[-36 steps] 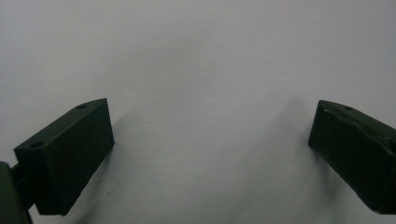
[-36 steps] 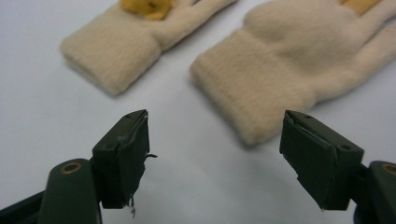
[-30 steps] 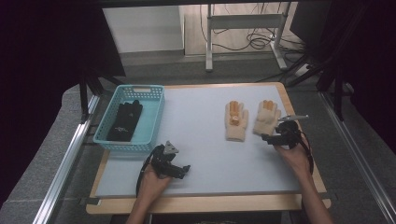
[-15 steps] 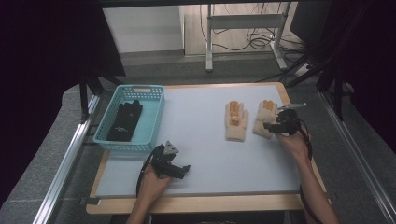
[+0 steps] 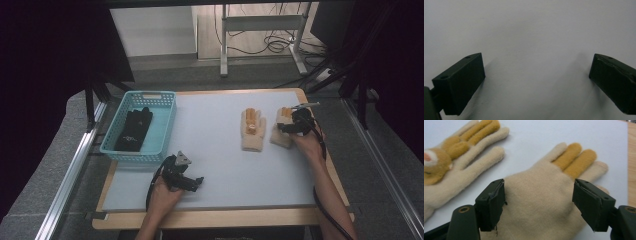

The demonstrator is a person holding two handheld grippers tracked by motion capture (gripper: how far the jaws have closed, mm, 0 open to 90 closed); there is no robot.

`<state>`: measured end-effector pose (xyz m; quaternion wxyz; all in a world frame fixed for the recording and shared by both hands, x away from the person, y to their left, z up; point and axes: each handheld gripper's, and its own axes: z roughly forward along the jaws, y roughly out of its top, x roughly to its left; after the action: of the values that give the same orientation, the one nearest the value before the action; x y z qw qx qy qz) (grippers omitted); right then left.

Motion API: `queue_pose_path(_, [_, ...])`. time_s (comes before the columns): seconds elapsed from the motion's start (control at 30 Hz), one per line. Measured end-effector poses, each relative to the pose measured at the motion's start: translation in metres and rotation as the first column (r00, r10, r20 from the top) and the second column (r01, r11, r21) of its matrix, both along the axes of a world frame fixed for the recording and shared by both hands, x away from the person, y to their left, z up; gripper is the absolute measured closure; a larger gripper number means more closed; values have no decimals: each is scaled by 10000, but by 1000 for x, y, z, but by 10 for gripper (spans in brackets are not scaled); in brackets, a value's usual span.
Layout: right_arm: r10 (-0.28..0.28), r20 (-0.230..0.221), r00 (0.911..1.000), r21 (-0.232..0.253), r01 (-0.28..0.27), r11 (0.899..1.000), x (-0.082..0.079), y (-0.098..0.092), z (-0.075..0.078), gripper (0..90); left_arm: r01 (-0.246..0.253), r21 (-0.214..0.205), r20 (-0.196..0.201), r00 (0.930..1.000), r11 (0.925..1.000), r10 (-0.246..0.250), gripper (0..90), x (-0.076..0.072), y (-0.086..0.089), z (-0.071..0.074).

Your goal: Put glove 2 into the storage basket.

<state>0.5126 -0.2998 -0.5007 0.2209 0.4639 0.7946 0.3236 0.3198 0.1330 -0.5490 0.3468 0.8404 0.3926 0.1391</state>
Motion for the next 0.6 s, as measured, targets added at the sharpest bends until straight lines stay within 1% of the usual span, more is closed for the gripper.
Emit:
queue_pose_path(0.1, [186, -10, 9998, -386, -186, 9991, 5, 6, -5, 259, 2, 1, 3, 10000, 10000, -2, 6, 0, 0, 0])
queue_pose_path(0.13, [295, -73, 9995, -572, -299, 9979, 5, 9, -7, 263, 1, 2, 5, 10000, 10000, -1, 6, 0, 0, 0])
queue_pose_path(0.17, [407, -135, 9991, -870, -418, 9953, 6, 12, -10, 274, 1, 2, 5, 10000, 10000, -1, 6, 0, 0, 0])
queue_pose_path(0.2, [485, -114, 9988, -1042, -495, 9933, 6, 15, -13, 295, 6, 5, 8, 10000, 10000, -6, 6, 0, 0, 0])
queue_pose_path(0.27, [489, -49, 9988, -863, -492, 9951, 4, 15, -14, 341, 14, 8, 9, 10000, 10000, -14, 6, 0, 0, 0])
queue_pose_path(0.4, [697, -144, 9975, -368, -702, 9969, 1, 11, -15, 462, 16, 7, 10, 10000, 10000, -16, 6, 0, 0, 0])
queue_pose_path(0.5, [662, -297, 9974, -76, -664, 9978, -1, 8, -14, 515, 16, 6, 10, 10000, 10000, -16, 6, 0, 0, 0])
queue_pose_path(0.6, [664, -295, 9974, 140, -661, 9977, -3, 5, -13, 539, -13, -13, 11, 10000, 10000, 13, 7, 0, 0, 0])
